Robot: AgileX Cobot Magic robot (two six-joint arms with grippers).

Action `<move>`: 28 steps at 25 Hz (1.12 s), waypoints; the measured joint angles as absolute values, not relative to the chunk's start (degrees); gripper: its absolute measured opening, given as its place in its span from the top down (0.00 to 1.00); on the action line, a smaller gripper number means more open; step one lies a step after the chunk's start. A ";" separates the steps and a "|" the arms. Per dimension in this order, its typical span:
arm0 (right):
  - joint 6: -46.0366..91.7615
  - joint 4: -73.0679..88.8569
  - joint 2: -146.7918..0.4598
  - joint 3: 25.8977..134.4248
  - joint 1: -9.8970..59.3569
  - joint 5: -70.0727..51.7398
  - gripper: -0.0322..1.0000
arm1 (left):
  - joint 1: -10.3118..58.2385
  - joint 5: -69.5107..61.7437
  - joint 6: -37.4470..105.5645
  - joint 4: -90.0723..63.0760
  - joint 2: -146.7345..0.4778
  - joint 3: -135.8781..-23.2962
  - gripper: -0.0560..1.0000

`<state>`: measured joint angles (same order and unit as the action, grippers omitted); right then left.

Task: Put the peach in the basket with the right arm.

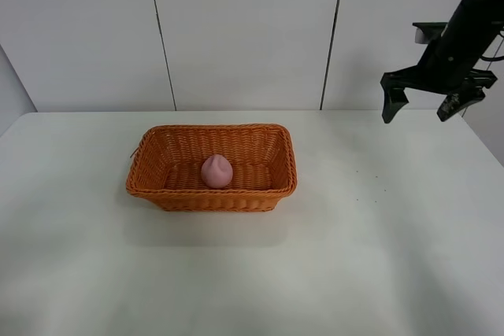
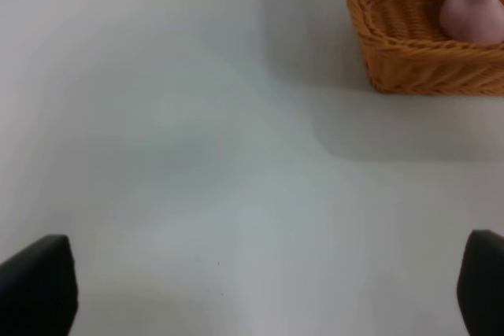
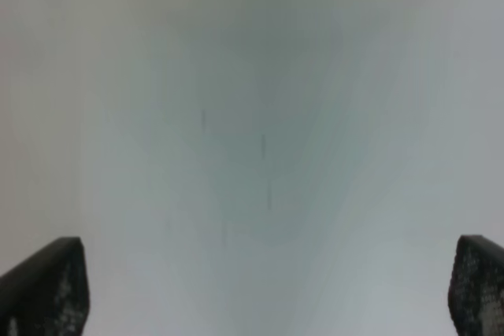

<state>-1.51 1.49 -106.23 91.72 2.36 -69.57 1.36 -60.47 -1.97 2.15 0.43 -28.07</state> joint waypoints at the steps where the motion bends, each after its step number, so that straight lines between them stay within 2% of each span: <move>1: -1.51 1.10 -103.22 88.33 2.36 -69.57 0.29 | 1.36 -60.47 -1.97 2.15 0.43 -28.07 0.01; 7: -1.29 0.63 -84.31 65.84 2.36 -69.57 0.29 | 1.36 -60.47 -1.97 2.15 0.43 -28.07 0.01; 15: 0.95 0.58 -53.36 43.66 2.36 -66.23 0.29 | 1.36 -60.47 -1.97 2.15 0.43 -28.07 0.01; 21: 2.33 0.53 -29.65 33.52 2.36 -60.40 0.29 | 1.36 -60.47 -1.97 2.15 0.43 -28.07 0.01; 28: 2.15 0.53 -9.75 28.47 2.36 -59.90 0.29 | 1.36 -60.47 -1.97 2.15 0.43 -28.07 0.01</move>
